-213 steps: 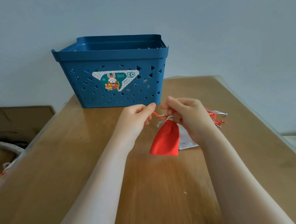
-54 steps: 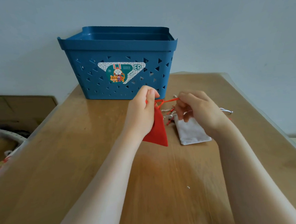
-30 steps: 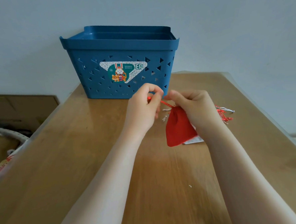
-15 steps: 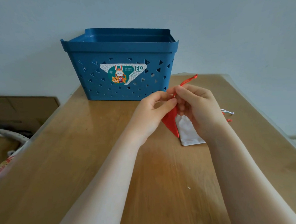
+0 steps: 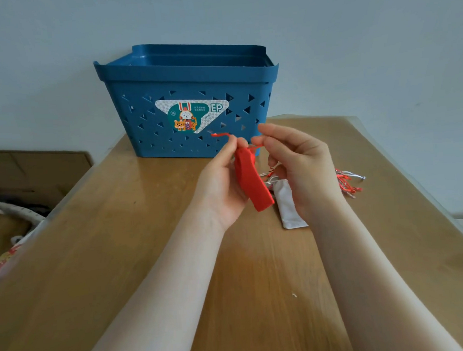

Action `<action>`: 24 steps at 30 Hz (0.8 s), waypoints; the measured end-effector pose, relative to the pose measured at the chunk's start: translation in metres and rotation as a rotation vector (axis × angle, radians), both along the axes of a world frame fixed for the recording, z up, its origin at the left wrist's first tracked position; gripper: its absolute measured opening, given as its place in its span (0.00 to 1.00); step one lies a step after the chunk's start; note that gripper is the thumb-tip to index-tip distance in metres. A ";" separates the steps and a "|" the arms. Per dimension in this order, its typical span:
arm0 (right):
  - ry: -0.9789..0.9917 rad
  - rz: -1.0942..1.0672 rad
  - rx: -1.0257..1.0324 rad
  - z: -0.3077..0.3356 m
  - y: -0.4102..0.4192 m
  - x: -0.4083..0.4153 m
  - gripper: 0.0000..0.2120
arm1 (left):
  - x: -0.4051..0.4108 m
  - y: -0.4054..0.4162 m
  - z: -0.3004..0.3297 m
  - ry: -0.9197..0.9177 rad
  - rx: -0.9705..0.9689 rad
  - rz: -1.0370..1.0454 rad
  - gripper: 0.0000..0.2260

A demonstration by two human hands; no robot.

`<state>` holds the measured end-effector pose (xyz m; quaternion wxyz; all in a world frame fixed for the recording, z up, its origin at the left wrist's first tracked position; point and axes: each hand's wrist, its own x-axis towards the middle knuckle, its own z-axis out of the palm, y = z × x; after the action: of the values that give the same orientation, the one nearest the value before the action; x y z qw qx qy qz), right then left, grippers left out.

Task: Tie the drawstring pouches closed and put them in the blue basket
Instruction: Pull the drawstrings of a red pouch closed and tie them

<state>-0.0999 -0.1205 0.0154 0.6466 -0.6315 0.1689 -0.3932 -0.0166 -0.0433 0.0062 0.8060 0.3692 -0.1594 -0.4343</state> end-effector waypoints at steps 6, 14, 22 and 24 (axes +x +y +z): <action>0.014 -0.178 -0.399 -0.004 -0.002 0.003 0.10 | 0.002 0.001 0.004 -0.188 0.106 -0.009 0.15; 0.018 -0.421 -1.150 -0.025 -0.011 0.009 0.15 | 0.003 0.010 0.008 -0.931 0.449 0.086 0.17; 0.082 -0.239 -0.806 -0.023 -0.016 0.009 0.08 | 0.005 0.009 0.006 -0.945 0.448 0.049 0.12; 0.111 -0.196 -0.692 -0.018 -0.016 0.005 0.09 | 0.003 0.007 0.006 -0.925 0.454 0.104 0.13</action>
<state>-0.0948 -0.1362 -0.0030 0.3436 -0.8141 0.1203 -0.4524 -0.0132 -0.0365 0.0120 0.5714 0.6955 -0.3823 -0.2089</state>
